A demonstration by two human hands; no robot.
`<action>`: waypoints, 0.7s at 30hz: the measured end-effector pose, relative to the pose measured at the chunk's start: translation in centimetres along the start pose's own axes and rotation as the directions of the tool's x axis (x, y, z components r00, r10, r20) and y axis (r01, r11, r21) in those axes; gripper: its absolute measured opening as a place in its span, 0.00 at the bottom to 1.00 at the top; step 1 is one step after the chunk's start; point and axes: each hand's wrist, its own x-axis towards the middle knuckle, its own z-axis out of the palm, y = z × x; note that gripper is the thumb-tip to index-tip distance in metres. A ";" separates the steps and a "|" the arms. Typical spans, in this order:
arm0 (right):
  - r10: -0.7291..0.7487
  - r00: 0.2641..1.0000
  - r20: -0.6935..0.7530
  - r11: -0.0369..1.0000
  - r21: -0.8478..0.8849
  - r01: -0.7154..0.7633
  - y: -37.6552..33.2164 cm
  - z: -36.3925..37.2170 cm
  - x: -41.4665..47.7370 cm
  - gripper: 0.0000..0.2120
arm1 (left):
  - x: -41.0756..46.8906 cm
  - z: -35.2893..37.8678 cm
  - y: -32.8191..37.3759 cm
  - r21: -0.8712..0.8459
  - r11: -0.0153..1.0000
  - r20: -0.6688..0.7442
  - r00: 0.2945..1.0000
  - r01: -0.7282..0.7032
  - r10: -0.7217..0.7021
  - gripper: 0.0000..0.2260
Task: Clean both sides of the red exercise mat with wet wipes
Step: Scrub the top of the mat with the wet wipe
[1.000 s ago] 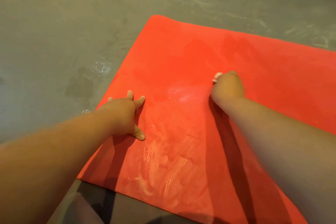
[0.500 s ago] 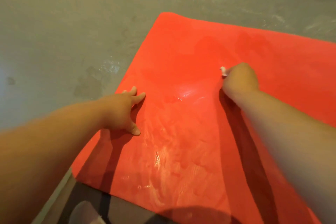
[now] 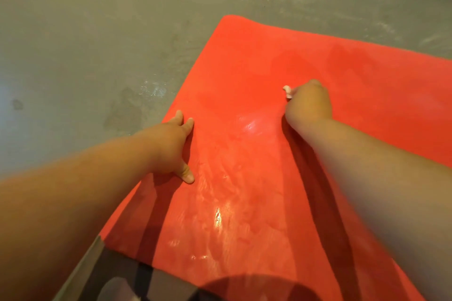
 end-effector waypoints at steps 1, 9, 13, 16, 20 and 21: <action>-0.061 0.998 0.022 0.997 0.039 0.061 -1.8 0.5 -1.2 0.12 | 0.1 -0.1 0.1 0.005 1.000 0.002 1.000 -0.004 0.004 0.63; -0.568 0.816 0.106 0.818 0.181 0.546 -5.5 1.8 -6.4 0.11 | 0.0 -0.2 -0.1 0.033 0.999 -0.016 1.000 -0.013 0.013 0.63; -0.199 0.980 -0.006 0.978 0.066 0.199 -1.9 1.8 -1.4 0.12 | 0.1 -0.2 -0.2 0.047 0.999 -0.015 1.000 -0.015 0.015 0.63; -0.315 0.949 0.013 0.943 0.121 0.311 -4.6 2.2 -5.4 0.12 | 0.1 -0.3 -0.3 0.051 0.999 -0.011 1.000 -0.015 0.015 0.63; -0.685 0.723 0.092 0.715 0.274 0.643 -6.5 1.4 -11.6 0.10 | 0.1 -0.3 -0.3 0.053 0.998 -0.020 1.000 -0.020 0.021 0.63; -0.713 0.693 0.104 0.690 0.279 0.668 -6.1 1.3 -11.2 0.10 | 0.0 -0.3 -0.3 0.053 0.998 -0.021 1.000 -0.020 0.021 0.62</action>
